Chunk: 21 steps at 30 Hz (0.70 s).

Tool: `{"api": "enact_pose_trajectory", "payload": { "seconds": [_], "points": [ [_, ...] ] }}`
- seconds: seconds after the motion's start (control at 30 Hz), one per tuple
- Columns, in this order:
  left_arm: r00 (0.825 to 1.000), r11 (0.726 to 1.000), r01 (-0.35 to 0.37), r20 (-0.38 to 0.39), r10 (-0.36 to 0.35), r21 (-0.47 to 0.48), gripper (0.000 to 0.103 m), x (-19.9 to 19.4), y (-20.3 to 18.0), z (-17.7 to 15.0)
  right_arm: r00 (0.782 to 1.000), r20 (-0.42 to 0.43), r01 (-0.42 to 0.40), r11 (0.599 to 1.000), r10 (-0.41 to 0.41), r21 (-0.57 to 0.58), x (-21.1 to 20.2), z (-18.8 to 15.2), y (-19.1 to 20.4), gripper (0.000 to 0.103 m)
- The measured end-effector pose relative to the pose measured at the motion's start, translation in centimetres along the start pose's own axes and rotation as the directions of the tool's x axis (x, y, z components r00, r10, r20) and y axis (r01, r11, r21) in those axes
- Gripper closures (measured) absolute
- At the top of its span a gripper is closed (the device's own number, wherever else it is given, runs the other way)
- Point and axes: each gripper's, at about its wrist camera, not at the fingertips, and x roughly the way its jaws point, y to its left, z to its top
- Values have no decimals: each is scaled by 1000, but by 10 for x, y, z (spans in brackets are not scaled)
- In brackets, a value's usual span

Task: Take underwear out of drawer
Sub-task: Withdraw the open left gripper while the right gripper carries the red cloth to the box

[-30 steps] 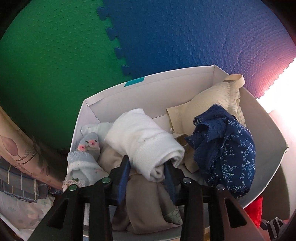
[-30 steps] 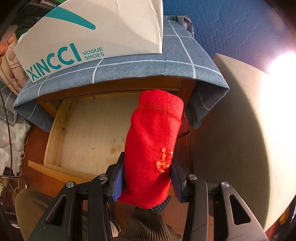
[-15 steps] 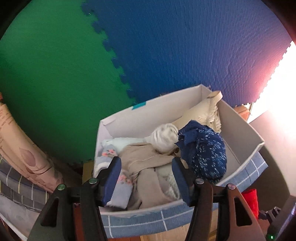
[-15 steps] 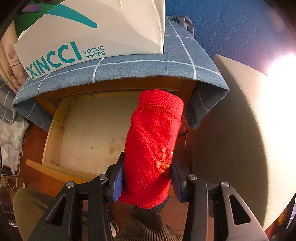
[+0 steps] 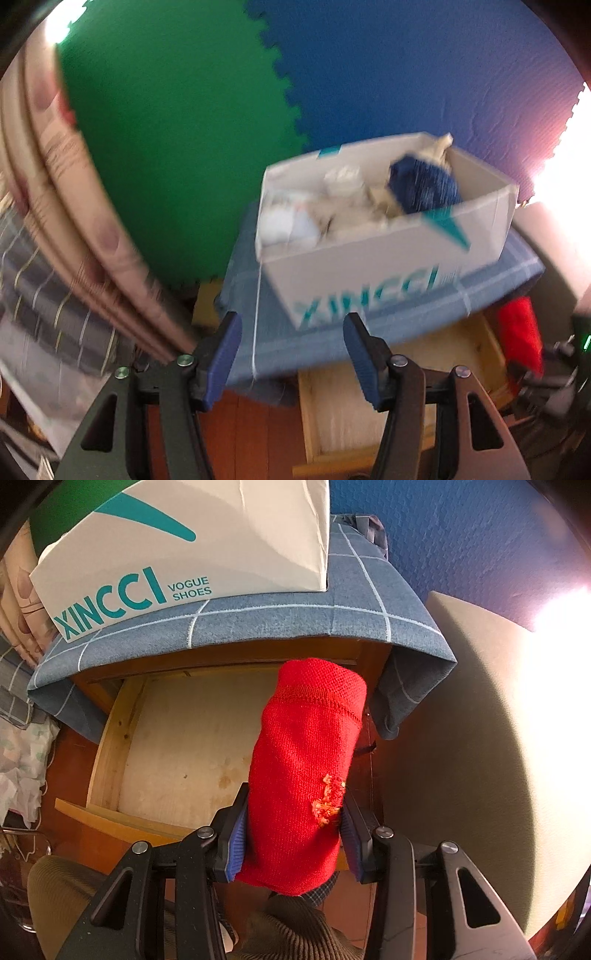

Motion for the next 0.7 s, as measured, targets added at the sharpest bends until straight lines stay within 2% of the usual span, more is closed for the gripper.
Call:
{"api": "enact_pose_trajectory", "payload": {
  "seconds": [0.13, 0.3, 0.53, 0.7],
  "points": [
    [997, 999, -29, -66, 26, -45, 44, 11, -5, -43, 1000, 10, -6, 1000, 6, -9, -3, 0, 2, 62],
    [988, 993, -29, -154, 11, -118, 44, 29, -18, -90, 999, 45, -19, 999, 21, -36, -12, -1, 6, 62],
    [976, 986, 16, -213, -52, -166, 44, 48, -31, -117, 996, 49, -77, 997, 79, -31, -27, -2, 6, 62],
    [970, 980, 21, -234, -68, -199, 44, 59, -28, -124, 992, 81, -97, 994, 100, -43, -56, 8, 9, 62]
  ]
}}
